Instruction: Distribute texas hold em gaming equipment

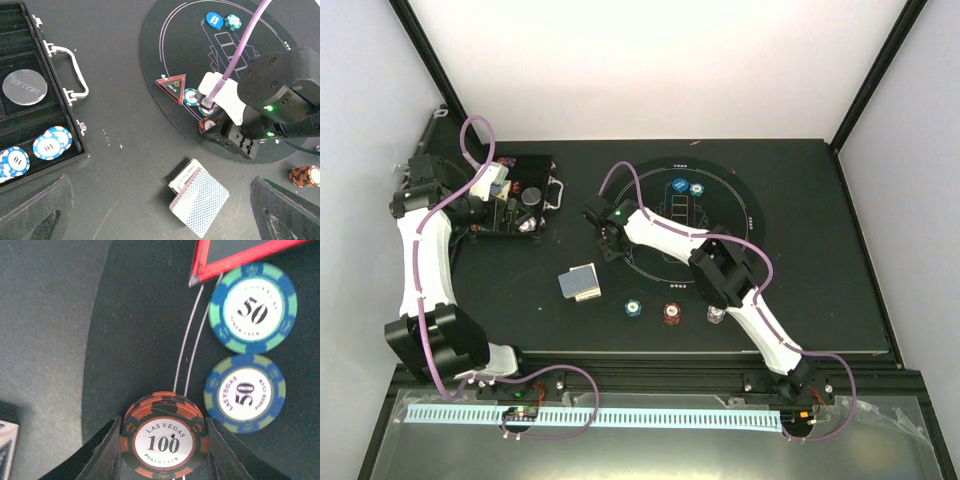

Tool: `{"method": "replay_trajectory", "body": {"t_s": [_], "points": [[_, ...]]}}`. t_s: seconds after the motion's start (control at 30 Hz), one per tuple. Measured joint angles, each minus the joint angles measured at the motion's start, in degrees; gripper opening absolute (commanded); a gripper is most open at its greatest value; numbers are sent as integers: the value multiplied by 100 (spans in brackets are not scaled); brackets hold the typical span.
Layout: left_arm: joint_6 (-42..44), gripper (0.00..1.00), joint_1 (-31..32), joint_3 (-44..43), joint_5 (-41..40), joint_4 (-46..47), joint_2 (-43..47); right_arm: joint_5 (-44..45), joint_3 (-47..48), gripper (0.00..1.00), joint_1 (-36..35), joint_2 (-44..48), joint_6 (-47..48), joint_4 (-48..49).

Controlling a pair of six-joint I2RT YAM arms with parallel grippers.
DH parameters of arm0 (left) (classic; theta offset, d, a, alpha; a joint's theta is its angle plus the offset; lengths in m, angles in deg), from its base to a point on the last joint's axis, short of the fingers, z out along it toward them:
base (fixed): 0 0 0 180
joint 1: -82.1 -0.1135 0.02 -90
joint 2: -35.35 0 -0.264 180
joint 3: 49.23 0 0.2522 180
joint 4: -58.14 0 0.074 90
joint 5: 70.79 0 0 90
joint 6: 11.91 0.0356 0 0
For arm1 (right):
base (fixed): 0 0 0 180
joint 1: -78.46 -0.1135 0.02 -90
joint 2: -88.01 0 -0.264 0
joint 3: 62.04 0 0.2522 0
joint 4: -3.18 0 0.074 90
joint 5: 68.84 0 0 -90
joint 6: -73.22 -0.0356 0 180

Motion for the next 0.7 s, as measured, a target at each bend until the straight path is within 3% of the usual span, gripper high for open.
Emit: {"method": "replay_trajectory", "body": {"t_s": [0.33,0.7], "points": [[0,99,0,-59,15,-4,-2,-138,393,66,55,-205,31,-50],[0,99,0,-59,26,-7,-4,-120,463,68,57,170,24,-291]]}}
